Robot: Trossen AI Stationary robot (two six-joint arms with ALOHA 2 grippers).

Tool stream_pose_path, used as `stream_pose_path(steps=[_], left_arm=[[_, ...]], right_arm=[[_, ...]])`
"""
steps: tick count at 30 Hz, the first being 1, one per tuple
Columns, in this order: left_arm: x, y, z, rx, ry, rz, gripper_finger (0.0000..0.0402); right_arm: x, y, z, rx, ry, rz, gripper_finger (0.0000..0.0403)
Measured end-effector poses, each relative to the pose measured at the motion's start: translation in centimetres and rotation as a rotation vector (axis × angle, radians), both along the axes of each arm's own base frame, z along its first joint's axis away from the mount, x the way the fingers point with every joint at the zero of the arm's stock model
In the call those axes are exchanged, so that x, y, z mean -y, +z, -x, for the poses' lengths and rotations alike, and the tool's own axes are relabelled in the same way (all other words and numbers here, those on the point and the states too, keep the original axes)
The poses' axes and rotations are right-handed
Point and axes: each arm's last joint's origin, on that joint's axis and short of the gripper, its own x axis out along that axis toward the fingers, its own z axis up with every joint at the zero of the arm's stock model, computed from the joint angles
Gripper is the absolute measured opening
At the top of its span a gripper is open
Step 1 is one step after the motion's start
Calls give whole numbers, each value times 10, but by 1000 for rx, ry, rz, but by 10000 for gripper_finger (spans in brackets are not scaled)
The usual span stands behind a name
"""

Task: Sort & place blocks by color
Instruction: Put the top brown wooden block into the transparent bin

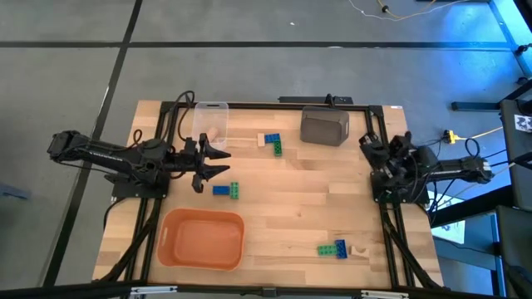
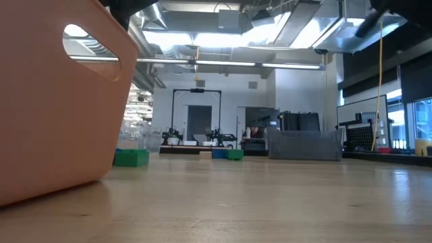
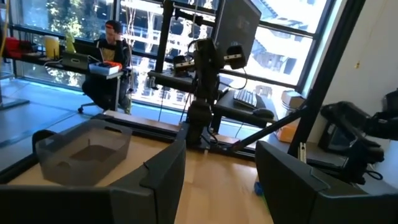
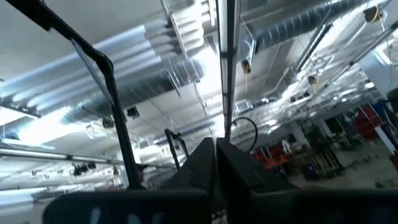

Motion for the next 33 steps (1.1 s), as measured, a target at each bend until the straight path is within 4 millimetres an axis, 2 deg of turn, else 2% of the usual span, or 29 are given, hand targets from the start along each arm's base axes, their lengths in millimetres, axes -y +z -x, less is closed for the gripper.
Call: stream_pose_path(steps=[6,10,14,24,27,29,33], left_arm=[[0,0,0,1,0,1,185],[0,0,0,1,0,1,185],[0,0,0,1,0,1,185],[0,0,0,2,1,4,185],[-2,1,-1,3,39,120,185],[-4,3,-10,-45,83,180,185],[-13,9,-42,-270,167,214,184]], right_arm=[[-4,29,-36,-119,15,96,21],[-6,36,-58,-217,11,146,21],[-7,41,-71,-244,14,141,21],[-7,42,-76,-259,28,119,21],[-7,42,-76,-259,28,119,21],[-7,42,-76,-260,27,120,21],[-7,42,-76,-261,27,121,21]])
